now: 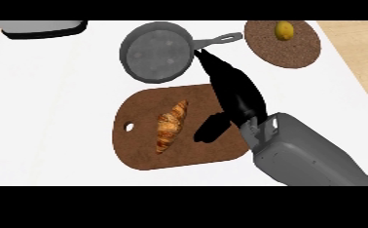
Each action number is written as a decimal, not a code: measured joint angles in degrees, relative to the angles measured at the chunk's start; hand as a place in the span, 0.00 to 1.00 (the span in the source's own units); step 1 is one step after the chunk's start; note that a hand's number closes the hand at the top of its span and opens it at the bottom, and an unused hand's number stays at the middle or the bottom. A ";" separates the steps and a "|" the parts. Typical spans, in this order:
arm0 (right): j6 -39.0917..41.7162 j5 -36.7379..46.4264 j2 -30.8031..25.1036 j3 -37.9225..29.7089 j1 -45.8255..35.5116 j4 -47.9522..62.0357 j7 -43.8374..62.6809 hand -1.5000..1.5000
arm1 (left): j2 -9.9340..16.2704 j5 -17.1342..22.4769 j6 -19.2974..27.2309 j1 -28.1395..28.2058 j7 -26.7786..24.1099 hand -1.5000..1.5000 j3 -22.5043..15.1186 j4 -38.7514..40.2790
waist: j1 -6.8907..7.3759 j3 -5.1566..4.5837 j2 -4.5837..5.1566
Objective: Pick the croissant from the cutting board and place it in the pan
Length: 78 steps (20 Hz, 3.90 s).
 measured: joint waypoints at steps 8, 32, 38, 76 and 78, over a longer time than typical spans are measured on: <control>1.67 -0.29 2.99 1.66 -1.14 1.15 5.19 0.00 | 0.35 0.17 0.18 -0.88 -0.04 0.50 -0.56 0.14 | 0.70 0.09 0.60; 7.64 0.13 7.78 9.43 -3.34 10.51 9.66 0.00 | 1.58 0.73 1.26 -2.39 -0.23 0.50 -2.16 0.35 | 1.84 0.08 1.07; 8.42 0.02 9.38 9.88 -4.11 13.31 9.67 0.00 | 1.94 1.00 1.53 -2.57 -0.36 0.50 -2.55 0.34 | 1.96 0.07 1.17; 8.79 5.42 21.11 19.56 -14.30 17.45 4.86 1.00 | 4.69 1.50 2.00 -7.35 0.77 0.50 -5.98 1.33 | 5.37 -0.08 0.72; 6.86 7.40 21.40 19.73 -16.75 16.27 4.79 1.00 | 4.73 1.58 1.90 -7.62 0.85 0.50 -6.20 1.60 | 5.46 0.02 0.46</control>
